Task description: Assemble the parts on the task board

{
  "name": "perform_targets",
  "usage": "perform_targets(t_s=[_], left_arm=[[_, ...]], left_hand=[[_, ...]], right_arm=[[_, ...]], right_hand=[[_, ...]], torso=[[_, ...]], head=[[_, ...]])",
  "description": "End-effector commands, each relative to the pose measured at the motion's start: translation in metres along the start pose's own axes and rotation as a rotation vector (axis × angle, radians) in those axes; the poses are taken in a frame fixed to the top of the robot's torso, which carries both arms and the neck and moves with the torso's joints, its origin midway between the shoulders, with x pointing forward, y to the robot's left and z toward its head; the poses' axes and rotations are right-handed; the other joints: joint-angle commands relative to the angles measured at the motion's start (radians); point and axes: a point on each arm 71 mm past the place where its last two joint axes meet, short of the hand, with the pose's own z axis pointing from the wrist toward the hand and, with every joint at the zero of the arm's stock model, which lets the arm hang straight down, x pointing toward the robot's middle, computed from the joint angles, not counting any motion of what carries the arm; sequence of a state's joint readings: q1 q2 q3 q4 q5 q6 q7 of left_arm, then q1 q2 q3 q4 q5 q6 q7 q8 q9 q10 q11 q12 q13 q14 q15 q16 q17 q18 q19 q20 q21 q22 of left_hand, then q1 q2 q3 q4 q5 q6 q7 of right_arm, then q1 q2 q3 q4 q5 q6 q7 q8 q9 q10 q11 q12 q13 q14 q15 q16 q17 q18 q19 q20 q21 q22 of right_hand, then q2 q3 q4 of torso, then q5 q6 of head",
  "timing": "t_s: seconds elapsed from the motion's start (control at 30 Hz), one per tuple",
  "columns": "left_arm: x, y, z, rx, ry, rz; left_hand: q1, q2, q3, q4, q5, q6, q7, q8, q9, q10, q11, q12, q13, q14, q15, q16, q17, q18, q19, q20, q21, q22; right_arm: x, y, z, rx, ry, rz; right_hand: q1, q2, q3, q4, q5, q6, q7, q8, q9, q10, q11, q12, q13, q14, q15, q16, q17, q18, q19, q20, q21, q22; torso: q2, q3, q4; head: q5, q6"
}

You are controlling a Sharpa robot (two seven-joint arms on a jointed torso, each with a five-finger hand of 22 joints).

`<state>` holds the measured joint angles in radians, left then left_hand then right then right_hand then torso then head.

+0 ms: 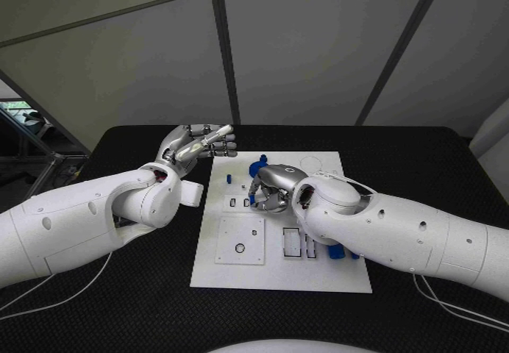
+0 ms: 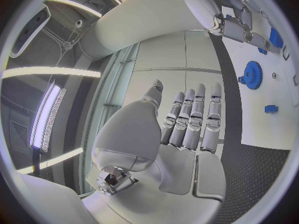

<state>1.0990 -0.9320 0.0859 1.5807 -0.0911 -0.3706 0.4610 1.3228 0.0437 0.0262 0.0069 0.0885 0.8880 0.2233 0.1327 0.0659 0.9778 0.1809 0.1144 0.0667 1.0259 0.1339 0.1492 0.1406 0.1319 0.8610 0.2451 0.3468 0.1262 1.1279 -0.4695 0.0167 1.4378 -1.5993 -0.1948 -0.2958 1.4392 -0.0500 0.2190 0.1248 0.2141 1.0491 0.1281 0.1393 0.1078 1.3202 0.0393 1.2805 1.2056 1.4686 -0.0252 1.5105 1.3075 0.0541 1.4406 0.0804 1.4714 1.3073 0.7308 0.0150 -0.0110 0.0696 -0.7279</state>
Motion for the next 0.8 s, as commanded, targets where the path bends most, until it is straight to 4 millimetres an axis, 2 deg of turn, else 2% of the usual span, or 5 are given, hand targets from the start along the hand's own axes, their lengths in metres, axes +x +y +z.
perform_targets(t_s=[0.03,0.8], left_arm=[[0.0016,-0.0015,0.0008,0.006,0.013,-0.007],[0.0015,-0.0016,0.0006,0.006,0.012,-0.007]], left_hand=[[-0.001,0.010,0.002,-0.006,0.000,0.001,0.006,-0.007,0.000,-0.001,0.002,-0.003,0.000,0.004,0.005,-0.006,0.001,0.051,0.005,0.002,-0.005,-0.001],[-0.001,0.010,0.002,-0.006,0.000,0.001,0.006,-0.007,0.000,-0.001,0.002,-0.003,0.000,0.004,0.005,-0.006,0.001,0.051,0.005,0.002,-0.005,-0.001]], right_arm=[[0.0053,-0.0026,-0.0003,0.011,0.041,-0.021],[0.0061,-0.0029,-0.0002,0.020,0.050,-0.041]], right_hand=[[-0.007,-0.003,0.002,0.001,0.006,-0.001,0.001,0.001,0.000,-0.006,0.005,-0.006,-0.002,0.074,-0.001,-0.001,0.129,-0.008,-0.003,0.004,0.001,0.046],[-0.022,-0.029,0.001,-0.002,0.009,-0.026,0.013,-0.011,-0.007,-0.028,0.015,-0.027,-0.024,0.074,0.006,-0.002,0.129,-0.007,-0.006,0.009,-0.002,0.042]], torso=[[0.000,0.0003,0.0000],[0.000,0.0003,0.0001]], head=[[-0.001,-0.002],[-0.005,-0.005]])
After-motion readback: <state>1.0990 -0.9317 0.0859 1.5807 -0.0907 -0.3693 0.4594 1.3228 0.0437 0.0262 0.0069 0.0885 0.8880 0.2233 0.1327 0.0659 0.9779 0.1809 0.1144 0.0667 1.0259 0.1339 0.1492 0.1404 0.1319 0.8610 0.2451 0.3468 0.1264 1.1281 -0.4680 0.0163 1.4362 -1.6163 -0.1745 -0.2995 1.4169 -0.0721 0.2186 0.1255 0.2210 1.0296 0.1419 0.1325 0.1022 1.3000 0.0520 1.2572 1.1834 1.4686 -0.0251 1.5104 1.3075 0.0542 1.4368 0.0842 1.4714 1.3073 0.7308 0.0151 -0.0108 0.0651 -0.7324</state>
